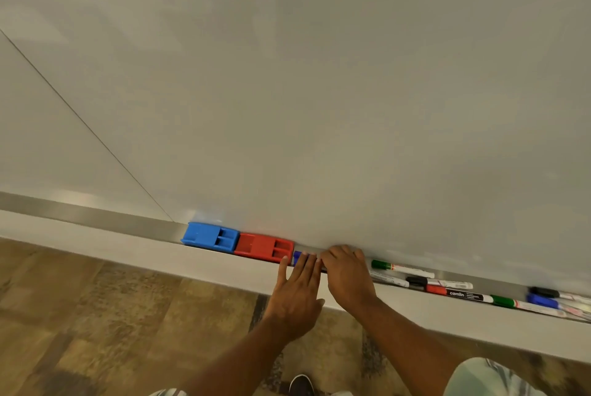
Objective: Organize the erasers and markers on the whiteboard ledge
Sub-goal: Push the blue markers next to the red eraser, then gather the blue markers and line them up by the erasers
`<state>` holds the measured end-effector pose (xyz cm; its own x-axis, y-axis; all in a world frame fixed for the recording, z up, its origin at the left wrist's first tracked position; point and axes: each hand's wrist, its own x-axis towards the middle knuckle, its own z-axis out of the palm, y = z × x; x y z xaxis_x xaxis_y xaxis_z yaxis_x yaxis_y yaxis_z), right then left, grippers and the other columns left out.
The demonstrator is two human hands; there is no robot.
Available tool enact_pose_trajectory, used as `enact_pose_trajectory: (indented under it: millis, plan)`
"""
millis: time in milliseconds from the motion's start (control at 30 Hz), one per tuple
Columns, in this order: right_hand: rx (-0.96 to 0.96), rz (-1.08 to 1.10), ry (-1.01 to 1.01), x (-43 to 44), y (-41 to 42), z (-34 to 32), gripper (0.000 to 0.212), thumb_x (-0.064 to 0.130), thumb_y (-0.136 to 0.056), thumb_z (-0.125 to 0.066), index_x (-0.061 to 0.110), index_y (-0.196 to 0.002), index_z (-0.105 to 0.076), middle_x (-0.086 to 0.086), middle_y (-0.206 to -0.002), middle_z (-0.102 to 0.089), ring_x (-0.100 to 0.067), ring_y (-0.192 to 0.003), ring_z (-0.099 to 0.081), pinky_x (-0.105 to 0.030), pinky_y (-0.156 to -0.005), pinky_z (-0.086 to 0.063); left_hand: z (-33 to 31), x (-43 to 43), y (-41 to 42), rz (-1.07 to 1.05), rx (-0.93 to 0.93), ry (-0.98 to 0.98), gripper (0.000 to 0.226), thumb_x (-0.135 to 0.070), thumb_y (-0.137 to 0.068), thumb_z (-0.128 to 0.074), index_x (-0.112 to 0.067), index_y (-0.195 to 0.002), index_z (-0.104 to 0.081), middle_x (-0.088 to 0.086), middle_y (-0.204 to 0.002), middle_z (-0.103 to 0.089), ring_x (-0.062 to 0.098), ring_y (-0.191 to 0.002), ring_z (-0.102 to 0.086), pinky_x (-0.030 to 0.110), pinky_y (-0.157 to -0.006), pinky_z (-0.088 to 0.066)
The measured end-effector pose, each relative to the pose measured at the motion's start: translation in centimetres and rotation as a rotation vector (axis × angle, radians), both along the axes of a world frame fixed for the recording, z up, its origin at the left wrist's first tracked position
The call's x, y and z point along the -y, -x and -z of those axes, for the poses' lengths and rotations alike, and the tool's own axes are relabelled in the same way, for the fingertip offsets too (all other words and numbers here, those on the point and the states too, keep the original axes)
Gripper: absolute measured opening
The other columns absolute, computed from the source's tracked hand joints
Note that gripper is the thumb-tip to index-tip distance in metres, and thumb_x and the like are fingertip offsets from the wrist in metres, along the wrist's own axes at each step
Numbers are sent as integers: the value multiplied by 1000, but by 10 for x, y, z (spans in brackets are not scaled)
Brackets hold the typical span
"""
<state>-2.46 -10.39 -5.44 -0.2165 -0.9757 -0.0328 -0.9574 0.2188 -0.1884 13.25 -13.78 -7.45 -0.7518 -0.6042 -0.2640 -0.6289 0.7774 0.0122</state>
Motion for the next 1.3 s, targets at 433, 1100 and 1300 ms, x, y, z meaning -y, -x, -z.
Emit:
enact_pose_trajectory:
  millis: [433, 1100, 1300]
  plan:
    - [24, 170, 252, -66, 52, -8, 22, 37, -100, -54, 25, -112, -69, 5, -112, -69, -19, -104, -62, -38, -87, -50, -29, -24, 51, -101, -255, -165, 68, -57, -109, -33, -26, -168, -20, 1, -174, -30, 25, -161, -25, 47, -132, -15]
    - [243, 1155, 75, -285, 266, -36, 50, 47, -104, -46, 19, -145, -49, -6, -144, -58, -28, -131, -54, -51, -111, -41, -69, -167, 293, -263, -450, -949, 64, -41, -102, -65, -25, -159, -42, 3, -105, -72, 20, -98, -70, 45, -96, -61]
    - [340, 1205, 62, -322, 313, -31, 49, 44, -102, -52, 22, -145, -49, -5, -127, -67, -29, -123, -61, -54, -112, -38, -73, -195, 339, -321, -420, -1065, 68, -33, -104, -65, -17, -162, -35, 13, -124, -71, 19, -90, -69, 29, -74, -61]
